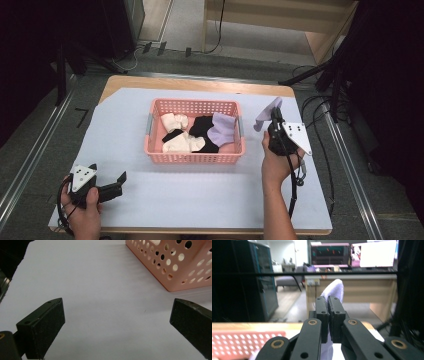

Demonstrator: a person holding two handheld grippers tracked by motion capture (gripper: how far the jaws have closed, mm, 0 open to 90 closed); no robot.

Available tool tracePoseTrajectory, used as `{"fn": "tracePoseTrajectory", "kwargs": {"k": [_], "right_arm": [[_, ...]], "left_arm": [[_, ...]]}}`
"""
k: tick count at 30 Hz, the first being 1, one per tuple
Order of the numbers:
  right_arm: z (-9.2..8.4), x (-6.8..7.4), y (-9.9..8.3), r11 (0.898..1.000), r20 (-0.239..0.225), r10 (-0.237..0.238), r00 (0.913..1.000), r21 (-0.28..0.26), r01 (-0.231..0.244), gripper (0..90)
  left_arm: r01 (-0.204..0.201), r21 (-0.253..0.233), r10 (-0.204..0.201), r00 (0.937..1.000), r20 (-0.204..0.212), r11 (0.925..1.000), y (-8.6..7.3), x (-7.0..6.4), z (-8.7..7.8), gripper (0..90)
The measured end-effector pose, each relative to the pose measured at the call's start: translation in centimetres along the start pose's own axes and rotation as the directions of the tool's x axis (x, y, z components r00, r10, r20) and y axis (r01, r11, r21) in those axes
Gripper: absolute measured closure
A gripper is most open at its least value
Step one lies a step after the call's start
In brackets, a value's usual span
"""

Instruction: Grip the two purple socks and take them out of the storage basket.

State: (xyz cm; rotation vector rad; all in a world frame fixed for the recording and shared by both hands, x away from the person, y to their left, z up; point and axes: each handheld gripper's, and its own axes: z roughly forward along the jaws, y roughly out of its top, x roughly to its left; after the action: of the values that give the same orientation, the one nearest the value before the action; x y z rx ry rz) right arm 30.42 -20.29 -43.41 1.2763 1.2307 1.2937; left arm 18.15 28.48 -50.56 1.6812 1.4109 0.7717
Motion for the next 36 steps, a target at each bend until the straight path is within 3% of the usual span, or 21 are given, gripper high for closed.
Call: {"fn": "tracePoseTrajectory", "kwargs": {"k": [2, 3, 4, 5, 9, 13, 15, 17, 20, 22, 25, 29, 31, 36], "right_arm": [[-0.1, -0.2, -0.3, 1.0, 0.015, 0.009, 0.9999, 0.014, -0.01, 86.6], [-0.1, -0.6, -0.8, 0.998, 0.036, 0.052, 0.998, 0.046, -0.053, 75.0], [-0.1, -0.6, -0.8, 0.998, 0.036, 0.052, 0.998, 0.046, -0.053, 75.0], [-0.2, -0.7, -1.0, 0.994, 0.032, 0.086, 0.9957, 0.06, -0.088, 71.0], [-0.2, -0.2, -1.1, 0.99, -0.042, 0.122, 0.9916, 0.078, -0.119, 62.4], [0.2, 1.8, -1.0, 0.991, -0.117, 0.078, 0.9901, 0.12, -0.064, 60.8], [0.2, 2.2, -1.1, 0.989, -0.126, 0.074, 0.9893, 0.133, -0.057, 60.9], [0.6, 3.7, -1.2, 0.985, -0.171, 0.057, 0.9836, 0.169, -0.028, 61.0], [0.8, 4.6, -1.4, 0.982, -0.196, 0.046, 0.9794, 0.19, -0.008, 61.0], [1.1, 5.6, -1.6, 0.977, -0.234, 0.04, 0.9714, 0.215, 0.012, 61.1], [1.7, 6.9, -2.0, 0.96, -0.278, 0.041, 0.9598, 0.278, 0.04, 61.2], [2.8, 8.4, -2.7, 0.929, -0.314, 0.027, 0.9492, 0.359, 0.092, 62.0], [3.3, 9.1, -2.9, 0.909, -0.314, 0.027, 0.9491, 0.402, 0.107, 62.5], [4.3, 10.3, -3.2, 0.881, -0.32, 0.01, 0.9473, 0.452, 0.143, 63.0]], "left_arm": [[0.002, -0.002, -0.002, 1.0, 0.0, 1.0, 0.0, 0.0, 0.0, 0.6], [0.001, -0.002, -0.001, 1.0, 0.0, 1.0, 0.0, 0.0, 0.0, 0.6], [0.002, -0.002, -0.002, 1.0, -0.001, 1.0, 0.0, -0.1, 0.0, 0.6], [0.001, -0.001, -0.001, 1.0, -0.002, 1.0, 0.0, -0.1, 0.0, 0.6], [0.0, 0.002, 0.0, 1.0, -0.001, 1.0, 0.0, -0.1, 0.0, 0.6], [-0.001, 0.002, 0.001, 1.0, -0.002, 1.0, 0.0, -0.1, 0.0, 0.5], [0.0, -0.001, 0.0, 1.0, -0.002, 1.0, 0.0, -0.1, 0.0, 0.6], [0.001, -0.002, -0.001, 1.0, -0.001, 1.0, 0.0, -0.1, 0.0, 0.5], [0.001, -0.002, -0.001, 1.0, 0.0, 1.0, 0.0, 0.0, 0.0, 0.6], [0.002, -0.002, -0.002, 1.0, 0.001, 1.0, 0.0, 0.0, 0.0, 0.6], [0.002, -0.001, -0.002, 1.0, 0.001, 1.0, 0.0, 0.0, 0.0, 0.6], [0.002, 0.001, -0.002, 1.0, 0.001, 1.0, 0.0, 0.0, 0.0, 0.6], [0.002, 0.002, -0.002, 1.0, 0.001, 1.0, 0.0, 0.0, 0.0, 0.5], [0.004, 0.0, -0.004, 1.0, 0.004, 1.0, 0.0, 0.0, 0.0, 0.6]]}}
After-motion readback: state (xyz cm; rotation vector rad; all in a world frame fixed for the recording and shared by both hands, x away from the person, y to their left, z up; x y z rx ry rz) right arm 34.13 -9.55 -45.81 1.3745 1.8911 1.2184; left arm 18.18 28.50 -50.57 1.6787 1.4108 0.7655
